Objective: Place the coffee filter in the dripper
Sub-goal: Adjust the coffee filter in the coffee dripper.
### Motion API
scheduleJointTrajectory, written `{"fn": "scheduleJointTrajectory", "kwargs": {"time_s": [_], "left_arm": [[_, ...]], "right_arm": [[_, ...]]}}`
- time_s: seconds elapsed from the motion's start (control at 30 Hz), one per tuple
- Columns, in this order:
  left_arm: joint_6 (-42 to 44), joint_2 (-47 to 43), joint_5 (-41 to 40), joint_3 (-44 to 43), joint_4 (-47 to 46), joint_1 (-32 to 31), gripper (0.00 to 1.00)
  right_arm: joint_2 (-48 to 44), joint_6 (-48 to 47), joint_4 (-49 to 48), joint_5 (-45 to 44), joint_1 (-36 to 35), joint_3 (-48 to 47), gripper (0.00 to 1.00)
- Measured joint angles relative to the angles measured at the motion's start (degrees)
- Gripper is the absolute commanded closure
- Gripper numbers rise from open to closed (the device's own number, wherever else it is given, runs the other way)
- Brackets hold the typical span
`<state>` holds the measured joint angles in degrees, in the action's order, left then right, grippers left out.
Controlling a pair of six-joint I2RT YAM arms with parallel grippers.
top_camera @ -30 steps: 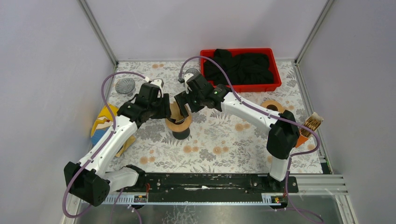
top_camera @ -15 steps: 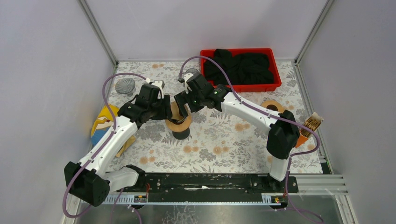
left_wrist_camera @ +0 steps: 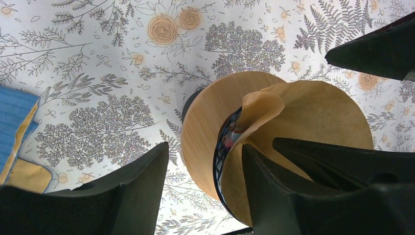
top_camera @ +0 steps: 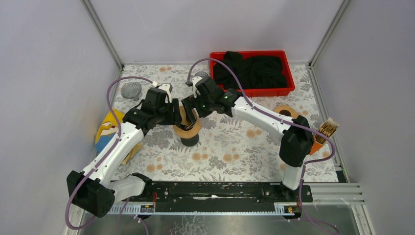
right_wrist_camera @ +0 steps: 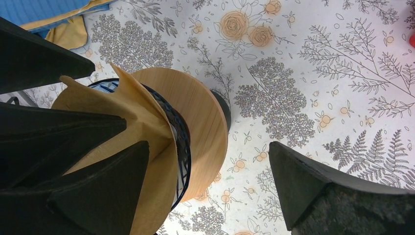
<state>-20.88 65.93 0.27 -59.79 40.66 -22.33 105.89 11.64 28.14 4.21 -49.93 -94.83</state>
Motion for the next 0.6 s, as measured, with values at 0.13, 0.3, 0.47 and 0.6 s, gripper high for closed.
{"fn": "scheduleJointTrajectory", "kwargs": {"time_s": [0.13, 0.3, 0.47, 0.6], "left_arm": [[-0.02, -0.02, 0.00, 0.02, 0.00, 0.00, 0.34], [-0.07, -0.11, -0.02, 0.02, -0.02, 0.00, 0.31], [-0.55, -0.24, 0.00, 0.02, -0.42, 0.00, 0.30], [-1.18, -1.36, -0.02, 0.02, -1.07, 0.02, 0.27]], "right_arm": [[0.00, 0.13, -0.55, 0.02, 0.00, 0.00, 0.00], [0.00, 0.13, -0.63, 0.00, 0.00, 0.00, 0.01], [-0.04, 0.13, -0.68, 0.00, 0.00, 0.00, 0.01], [-0.37, 0.11, -1.16, 0.02, 0.00, 0.00, 0.01]]}}
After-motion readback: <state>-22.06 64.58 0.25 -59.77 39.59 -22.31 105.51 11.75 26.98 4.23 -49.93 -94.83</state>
